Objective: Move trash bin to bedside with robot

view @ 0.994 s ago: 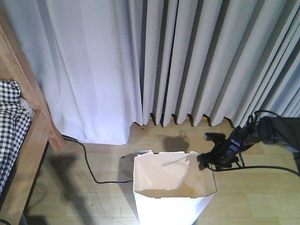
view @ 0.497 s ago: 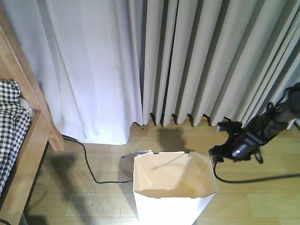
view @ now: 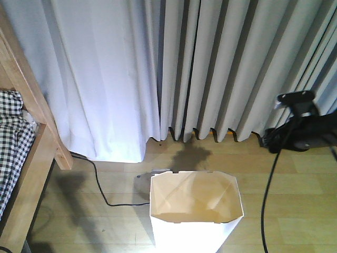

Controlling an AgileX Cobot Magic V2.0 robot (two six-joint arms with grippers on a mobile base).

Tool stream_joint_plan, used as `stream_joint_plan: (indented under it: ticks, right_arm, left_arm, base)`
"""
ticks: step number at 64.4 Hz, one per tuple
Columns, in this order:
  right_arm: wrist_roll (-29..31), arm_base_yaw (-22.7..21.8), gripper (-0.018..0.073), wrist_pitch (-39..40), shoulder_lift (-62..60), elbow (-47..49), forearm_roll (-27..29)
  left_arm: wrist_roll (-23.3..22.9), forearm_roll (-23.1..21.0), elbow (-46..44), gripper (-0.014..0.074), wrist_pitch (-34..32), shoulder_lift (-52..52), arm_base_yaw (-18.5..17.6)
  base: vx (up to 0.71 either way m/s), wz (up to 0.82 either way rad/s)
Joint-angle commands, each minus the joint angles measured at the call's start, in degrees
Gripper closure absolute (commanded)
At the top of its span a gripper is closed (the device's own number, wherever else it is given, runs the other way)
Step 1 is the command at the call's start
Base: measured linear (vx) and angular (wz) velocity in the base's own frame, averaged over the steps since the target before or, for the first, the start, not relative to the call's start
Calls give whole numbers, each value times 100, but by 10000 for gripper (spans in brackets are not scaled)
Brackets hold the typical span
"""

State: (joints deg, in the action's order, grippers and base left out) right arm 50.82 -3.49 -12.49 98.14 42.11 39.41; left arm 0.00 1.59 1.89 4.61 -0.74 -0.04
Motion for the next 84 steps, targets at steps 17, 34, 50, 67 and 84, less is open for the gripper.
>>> stream_joint_plan:
  ticks: [17,34,50,67,84]
  right_arm:
    - [40,4,16,-48,-3237,-703,387]
    - [25,4,16,108,-5201,-1466,826]
    - [25,4,16,-125,-6733,-2063,1250]
    - [25,4,16,-394,-8037,-2304,966]
    - [38,4,89,-476,-8266,-2385,895]
  left_arm:
    - [-79,-54,67,603,-427,-86,-37]
    - [-79,-54,67,603,-427,-86,-37]
    - [-79,-54,67,603,-427,-85,-37]
    - [-79,-54,67,603,-427,-85,-37]
    - [-79,-54,67,603,-427,-85,-37]
  base:
    - [0,0]
    - [0,0]
    - [0,0]
    - [0,0]
    - [0,0]
